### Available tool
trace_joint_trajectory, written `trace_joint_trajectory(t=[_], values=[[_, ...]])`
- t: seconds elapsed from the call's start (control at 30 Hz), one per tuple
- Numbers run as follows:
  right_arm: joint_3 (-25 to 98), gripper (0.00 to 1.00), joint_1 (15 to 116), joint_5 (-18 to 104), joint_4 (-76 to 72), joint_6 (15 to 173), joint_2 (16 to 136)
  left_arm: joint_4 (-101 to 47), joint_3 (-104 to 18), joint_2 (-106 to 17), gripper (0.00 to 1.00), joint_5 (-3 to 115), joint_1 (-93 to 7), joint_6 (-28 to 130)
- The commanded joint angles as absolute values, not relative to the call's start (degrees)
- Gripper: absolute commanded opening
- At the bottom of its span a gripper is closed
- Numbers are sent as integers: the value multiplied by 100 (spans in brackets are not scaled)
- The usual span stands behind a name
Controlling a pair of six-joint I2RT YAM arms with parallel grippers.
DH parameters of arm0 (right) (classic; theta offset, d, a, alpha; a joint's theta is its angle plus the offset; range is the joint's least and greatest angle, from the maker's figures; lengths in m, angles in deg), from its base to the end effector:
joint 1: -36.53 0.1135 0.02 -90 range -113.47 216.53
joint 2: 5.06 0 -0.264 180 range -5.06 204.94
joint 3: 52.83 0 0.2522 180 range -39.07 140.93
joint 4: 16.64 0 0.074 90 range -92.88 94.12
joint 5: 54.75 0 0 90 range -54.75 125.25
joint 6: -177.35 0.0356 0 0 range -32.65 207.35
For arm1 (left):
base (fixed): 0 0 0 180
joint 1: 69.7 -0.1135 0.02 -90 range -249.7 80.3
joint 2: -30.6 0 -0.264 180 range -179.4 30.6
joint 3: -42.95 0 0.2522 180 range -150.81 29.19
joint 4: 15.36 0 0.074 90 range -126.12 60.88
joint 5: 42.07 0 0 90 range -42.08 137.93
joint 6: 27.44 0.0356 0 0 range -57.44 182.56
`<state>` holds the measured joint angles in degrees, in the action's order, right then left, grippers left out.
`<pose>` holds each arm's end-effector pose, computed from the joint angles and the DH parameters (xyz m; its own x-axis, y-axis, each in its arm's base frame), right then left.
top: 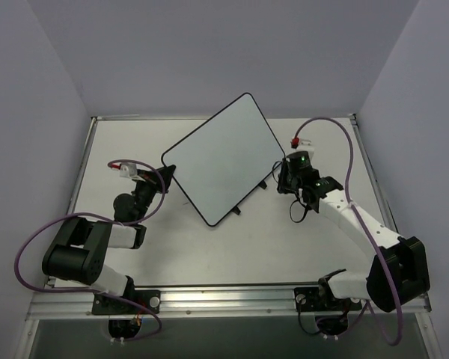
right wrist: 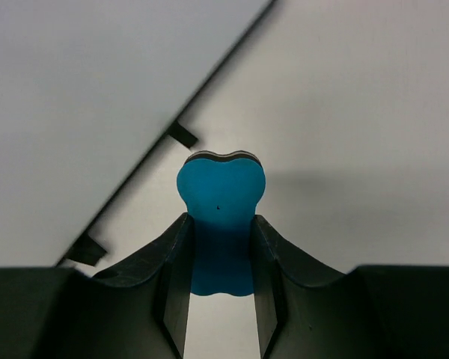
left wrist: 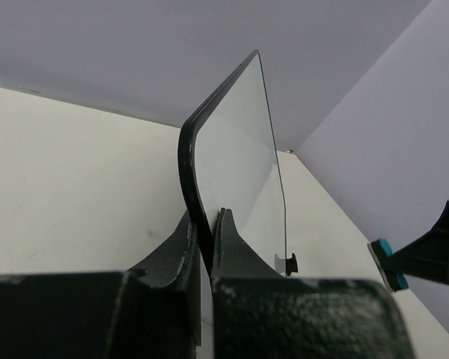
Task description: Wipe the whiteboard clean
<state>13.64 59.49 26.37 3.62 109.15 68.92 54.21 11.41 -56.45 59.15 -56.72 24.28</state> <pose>0.2726 0.1095 0.2834 -0.4948 0.1889 -0.8483 -0.0818 0.9616 0.2618 0.2468 -0.0640 0.1957 -0.0646 -0.6087 -0.7908 0.4640 0.6832 -0.5638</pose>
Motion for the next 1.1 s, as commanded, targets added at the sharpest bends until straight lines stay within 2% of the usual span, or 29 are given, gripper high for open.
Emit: trace_joint_trajectory(t=[0.0,0.2,0.8,1.03,1.07], values=[[770,0,5824,2436,1092,11599,6763,4848,1214,-5747,2,6752,-5528,3830],[154,0,5824,2233,1144,12144,6859,4769,1223,-5703,2,6682,-5528,3901],[224,0,5824,2180,1453,12294,7360,4831,1205,-5721,2,6673,-5528,3927],[215,0,5473,2549,1294,12101,7466,4848,1223,-5686,2,6682,-5528,3910],[215,4,5472,2558,1294,12101,7457,4848,1223,-5686,2,6682,-5537,3910]])
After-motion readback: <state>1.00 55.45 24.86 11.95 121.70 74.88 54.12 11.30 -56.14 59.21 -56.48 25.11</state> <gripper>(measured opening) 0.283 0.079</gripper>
